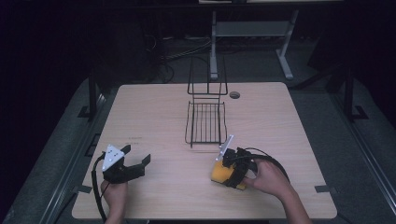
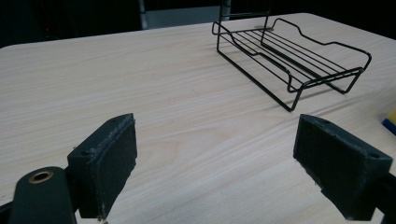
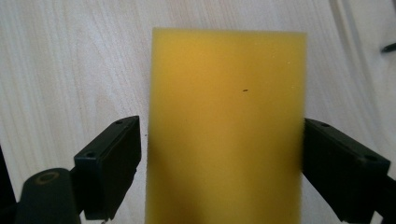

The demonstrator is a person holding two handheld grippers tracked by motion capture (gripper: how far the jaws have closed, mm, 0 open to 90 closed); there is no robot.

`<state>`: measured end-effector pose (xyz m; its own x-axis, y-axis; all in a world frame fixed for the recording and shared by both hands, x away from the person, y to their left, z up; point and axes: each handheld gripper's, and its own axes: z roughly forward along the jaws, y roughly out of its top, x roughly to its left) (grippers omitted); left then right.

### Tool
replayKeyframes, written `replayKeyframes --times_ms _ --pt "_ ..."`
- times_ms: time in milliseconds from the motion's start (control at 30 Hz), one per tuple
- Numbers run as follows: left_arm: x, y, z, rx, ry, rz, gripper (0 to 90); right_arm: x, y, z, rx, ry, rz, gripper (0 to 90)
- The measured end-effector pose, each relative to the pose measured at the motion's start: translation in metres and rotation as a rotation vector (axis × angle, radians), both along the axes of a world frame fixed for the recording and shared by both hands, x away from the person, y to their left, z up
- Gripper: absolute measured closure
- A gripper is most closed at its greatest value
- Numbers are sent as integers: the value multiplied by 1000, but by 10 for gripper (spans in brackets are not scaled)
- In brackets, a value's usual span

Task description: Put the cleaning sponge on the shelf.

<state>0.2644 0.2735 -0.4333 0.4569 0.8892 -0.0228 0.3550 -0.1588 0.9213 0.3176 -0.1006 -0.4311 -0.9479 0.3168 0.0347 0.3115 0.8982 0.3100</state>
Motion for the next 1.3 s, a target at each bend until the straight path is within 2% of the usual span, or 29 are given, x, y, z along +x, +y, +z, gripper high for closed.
replayKeyframes --times_ms 500,700,800,1300 --pt "0 1 0 -8 0 4 128 2 5 -11 -28 17 7 165" --pt "0 2 0 -10 -2 5 128 2 5 -12 -31 13 10 170" --pt "0 2 1 -9 -1 5 128 2 5 -13 -32 10 11 203" --pt "0 3 0 -14 1 5 128 2 4 -12 -30 11 18 215"
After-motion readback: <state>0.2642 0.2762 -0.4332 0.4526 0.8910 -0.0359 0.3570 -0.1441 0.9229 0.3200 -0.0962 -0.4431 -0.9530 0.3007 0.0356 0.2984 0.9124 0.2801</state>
